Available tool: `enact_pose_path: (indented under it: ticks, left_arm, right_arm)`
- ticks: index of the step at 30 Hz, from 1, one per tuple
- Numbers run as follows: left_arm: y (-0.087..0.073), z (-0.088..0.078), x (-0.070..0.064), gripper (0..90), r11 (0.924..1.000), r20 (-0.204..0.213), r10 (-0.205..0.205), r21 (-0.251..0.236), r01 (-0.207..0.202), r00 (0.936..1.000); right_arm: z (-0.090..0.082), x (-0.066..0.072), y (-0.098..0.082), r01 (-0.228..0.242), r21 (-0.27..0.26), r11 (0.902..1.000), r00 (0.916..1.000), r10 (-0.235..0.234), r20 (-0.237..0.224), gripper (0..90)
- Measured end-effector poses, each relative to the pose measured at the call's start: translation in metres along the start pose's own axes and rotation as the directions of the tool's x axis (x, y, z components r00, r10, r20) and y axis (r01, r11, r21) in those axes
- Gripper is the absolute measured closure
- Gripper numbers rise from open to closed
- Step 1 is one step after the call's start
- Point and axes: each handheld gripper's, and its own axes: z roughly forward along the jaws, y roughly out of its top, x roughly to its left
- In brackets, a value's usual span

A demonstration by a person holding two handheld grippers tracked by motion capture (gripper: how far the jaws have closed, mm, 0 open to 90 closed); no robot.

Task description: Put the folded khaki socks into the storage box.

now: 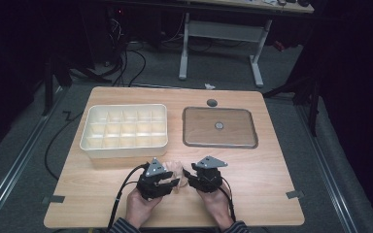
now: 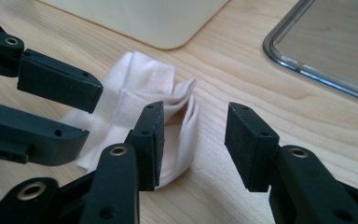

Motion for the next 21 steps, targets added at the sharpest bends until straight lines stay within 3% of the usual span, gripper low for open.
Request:
enact_pose_path:
  ticks: [4,9,11,18,21]
  left_arm:
    - [-0.001,-0.009,0.005,59.0,0.9998,-0.034,-0.017,-0.013,0.016,0.9993]
    - [-0.003,-0.013,0.014,56.7,0.9993,-0.097,-0.035,0.004,0.036,0.9947]
    - [-0.004,-0.011,0.017,54.3,0.9989,-0.131,-0.037,0.023,0.041,0.9906]
    - [-0.008,0.0,0.022,48.4,0.9964,-0.162,-0.043,0.065,0.054,0.9858]
    - [-0.012,0.008,0.017,47.5,0.9898,-0.154,-0.132,0.034,0.138,0.9793]
  right_arm:
    - [-0.005,0.003,0.005,0.02,-0.014,0.9997,0.9998,-0.02,-0.001,54.8]
    - [-0.006,0.01,0.011,0.043,-0.015,0.999,0.9991,-0.043,-0.007,51.6]
    - [-0.005,0.013,0.015,0.056,-0.013,0.9983,0.9984,-0.056,-0.007,50.3]
    - [0.008,0.027,0.024,0.101,0.016,0.9948,0.9949,-0.101,-0.001,44.1]
    - [0.017,0.029,0.023,0.108,0.049,0.9929,0.9939,-0.109,0.016,42.3]
